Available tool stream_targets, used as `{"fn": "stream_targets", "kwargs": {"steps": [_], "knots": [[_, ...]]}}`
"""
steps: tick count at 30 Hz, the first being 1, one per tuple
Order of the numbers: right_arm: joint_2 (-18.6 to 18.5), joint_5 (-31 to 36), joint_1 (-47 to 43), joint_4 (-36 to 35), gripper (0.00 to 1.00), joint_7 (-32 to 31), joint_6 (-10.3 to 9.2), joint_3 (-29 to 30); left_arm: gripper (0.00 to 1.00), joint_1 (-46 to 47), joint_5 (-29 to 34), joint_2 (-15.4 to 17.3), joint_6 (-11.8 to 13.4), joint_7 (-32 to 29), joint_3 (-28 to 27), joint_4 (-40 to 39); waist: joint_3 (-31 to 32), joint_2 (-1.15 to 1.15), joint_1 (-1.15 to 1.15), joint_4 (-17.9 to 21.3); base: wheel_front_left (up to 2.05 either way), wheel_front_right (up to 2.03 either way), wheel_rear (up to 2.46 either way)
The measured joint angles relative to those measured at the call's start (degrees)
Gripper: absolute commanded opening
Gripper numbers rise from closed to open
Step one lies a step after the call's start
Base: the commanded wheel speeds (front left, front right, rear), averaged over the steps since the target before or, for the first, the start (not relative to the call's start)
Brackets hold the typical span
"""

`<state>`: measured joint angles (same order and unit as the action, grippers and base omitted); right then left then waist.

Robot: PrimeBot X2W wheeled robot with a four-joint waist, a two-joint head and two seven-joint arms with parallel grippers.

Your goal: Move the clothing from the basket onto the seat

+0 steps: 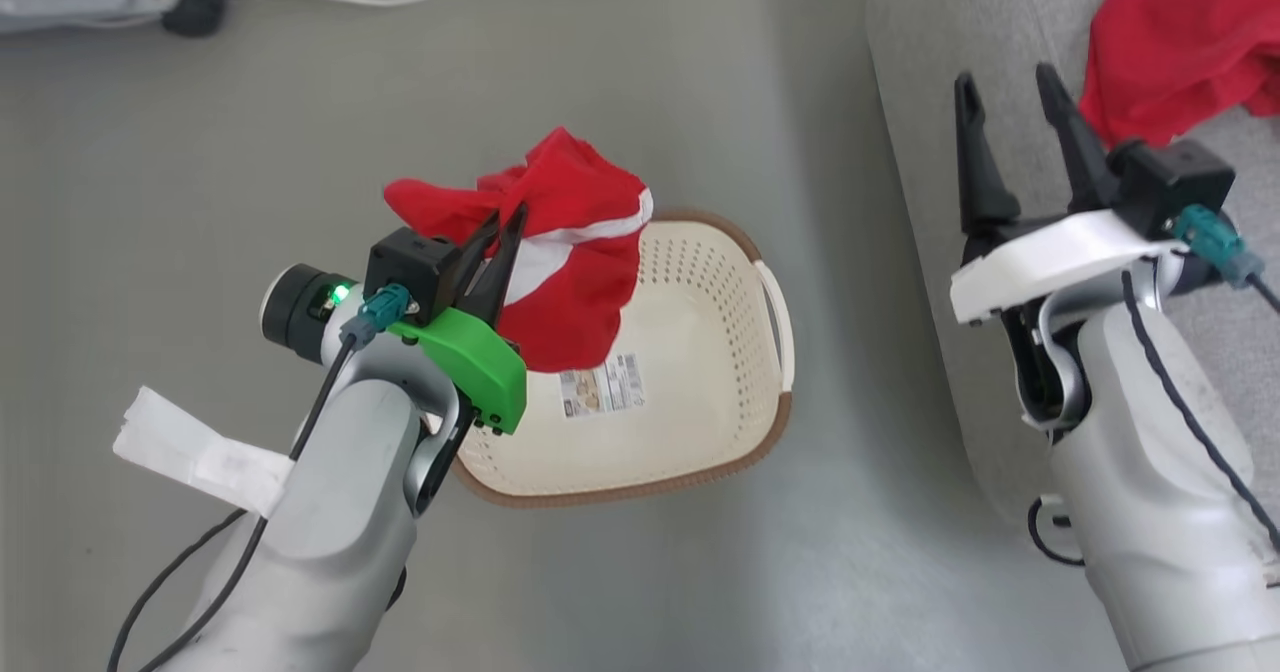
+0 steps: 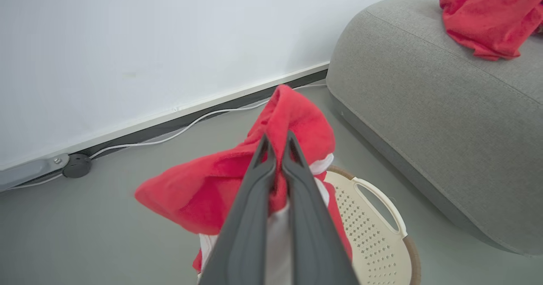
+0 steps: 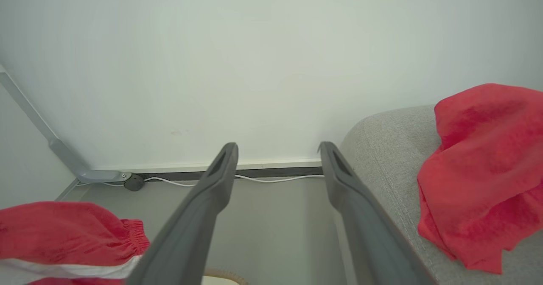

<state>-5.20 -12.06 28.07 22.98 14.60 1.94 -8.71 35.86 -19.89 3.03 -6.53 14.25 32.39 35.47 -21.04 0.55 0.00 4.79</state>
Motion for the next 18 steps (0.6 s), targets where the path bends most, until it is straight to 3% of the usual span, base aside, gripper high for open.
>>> {"fn": "stream_targets", "kwargs": {"steps": [18], "knots": [[1.0, 0.0, -10.2, 4.6, 1.0, 0.0, 1.67, -3.4, 0.0, -5.2, 0.0, 0.1, 0.0, 0.0, 1.1, -1.1, 14.2, 0.0, 0.0, -4.2, 0.0, 0.0, 0.0]]}}
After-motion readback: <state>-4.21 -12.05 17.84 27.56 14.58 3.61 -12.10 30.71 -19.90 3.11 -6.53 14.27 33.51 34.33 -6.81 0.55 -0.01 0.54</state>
